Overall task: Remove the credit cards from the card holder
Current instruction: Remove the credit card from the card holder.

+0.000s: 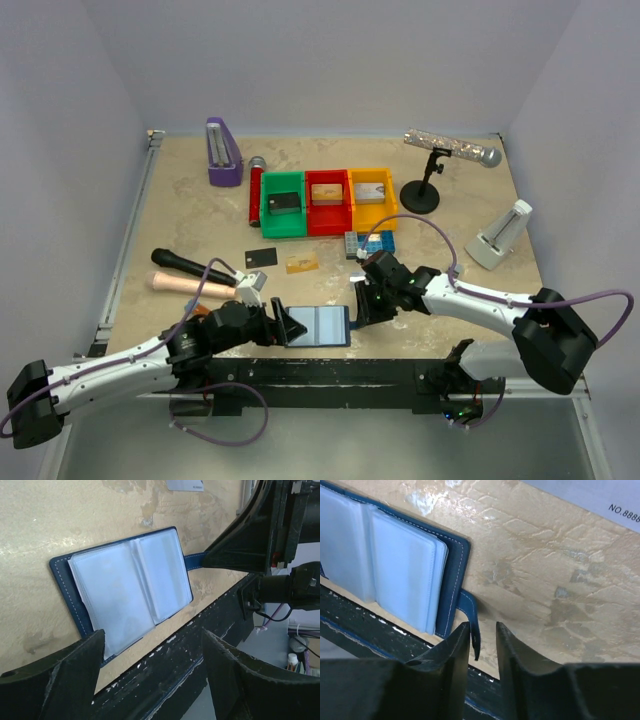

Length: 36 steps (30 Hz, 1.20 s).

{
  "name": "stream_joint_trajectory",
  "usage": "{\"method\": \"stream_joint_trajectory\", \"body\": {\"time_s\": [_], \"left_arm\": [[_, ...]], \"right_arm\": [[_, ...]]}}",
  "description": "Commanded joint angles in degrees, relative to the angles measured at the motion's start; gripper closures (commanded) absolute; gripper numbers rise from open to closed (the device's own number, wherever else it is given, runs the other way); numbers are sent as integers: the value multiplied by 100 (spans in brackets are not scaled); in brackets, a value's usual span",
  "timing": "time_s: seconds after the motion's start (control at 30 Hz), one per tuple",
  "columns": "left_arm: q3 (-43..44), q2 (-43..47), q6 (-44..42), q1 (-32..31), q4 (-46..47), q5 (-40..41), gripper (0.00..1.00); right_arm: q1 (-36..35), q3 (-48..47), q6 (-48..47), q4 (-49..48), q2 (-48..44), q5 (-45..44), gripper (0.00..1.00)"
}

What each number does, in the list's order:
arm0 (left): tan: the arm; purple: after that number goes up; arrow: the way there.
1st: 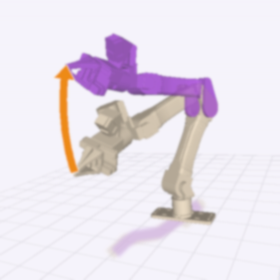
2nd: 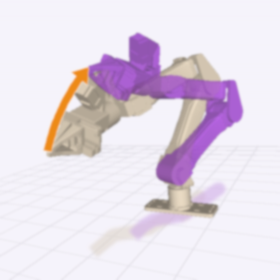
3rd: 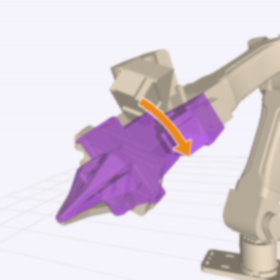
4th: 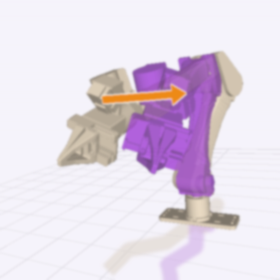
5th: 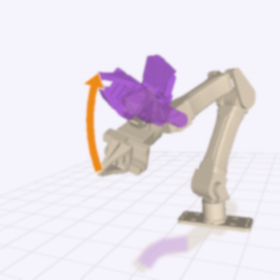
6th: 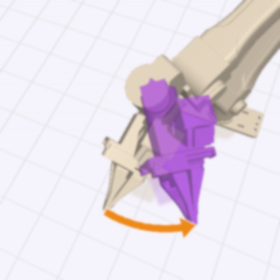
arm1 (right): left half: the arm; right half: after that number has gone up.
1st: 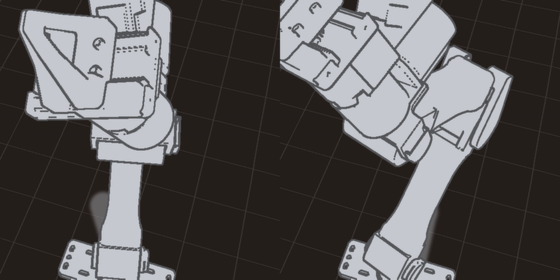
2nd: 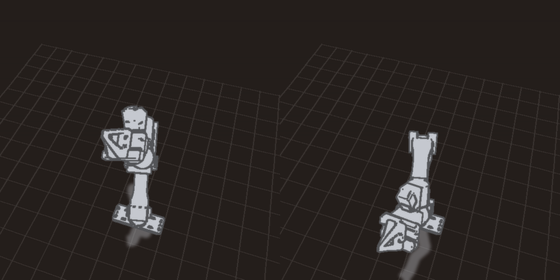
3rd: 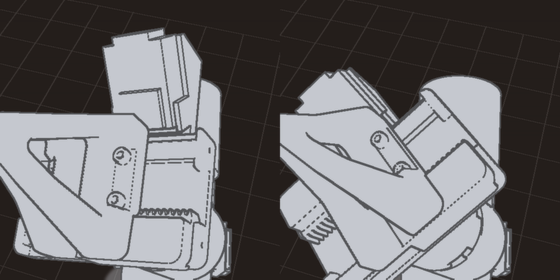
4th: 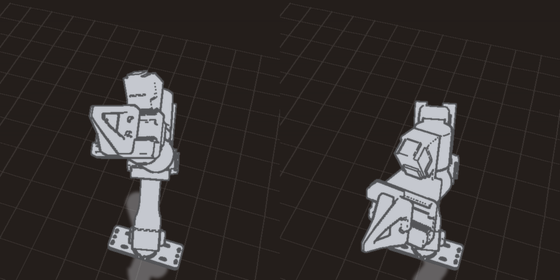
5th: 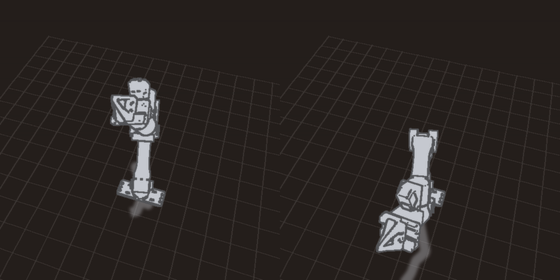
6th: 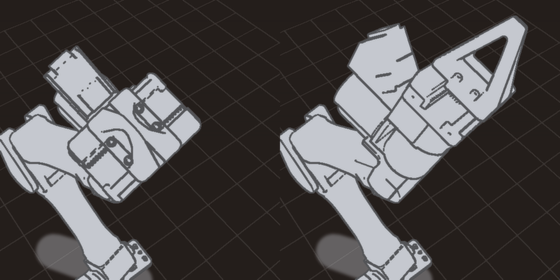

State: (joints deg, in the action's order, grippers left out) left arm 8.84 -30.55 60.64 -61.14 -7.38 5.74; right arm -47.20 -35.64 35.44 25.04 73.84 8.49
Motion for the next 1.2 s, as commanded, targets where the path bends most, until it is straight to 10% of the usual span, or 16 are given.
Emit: {"method": "stream_joint_trajectory", "body": {"time_s": [0.0, 0.2, 0.63, 1.17], "left_arm": [[311, -293, -149, 6, 535, -415, 19], [390, -558, -211, 6, 641, -486, 19], [540, -277, -404, 15, 317, 252, 0], [390, -723, -632, 6, 946, -765, 17]], "right_arm": [[-52, -49, 95, -289, 7, -128, 73], [-96, 30, 68, -272, -264, -128, 100], [-834, 250, -2, -315, -2136, 346, 100], [-1037, 233, -169, -1027, -2050, 460, 100]]}}
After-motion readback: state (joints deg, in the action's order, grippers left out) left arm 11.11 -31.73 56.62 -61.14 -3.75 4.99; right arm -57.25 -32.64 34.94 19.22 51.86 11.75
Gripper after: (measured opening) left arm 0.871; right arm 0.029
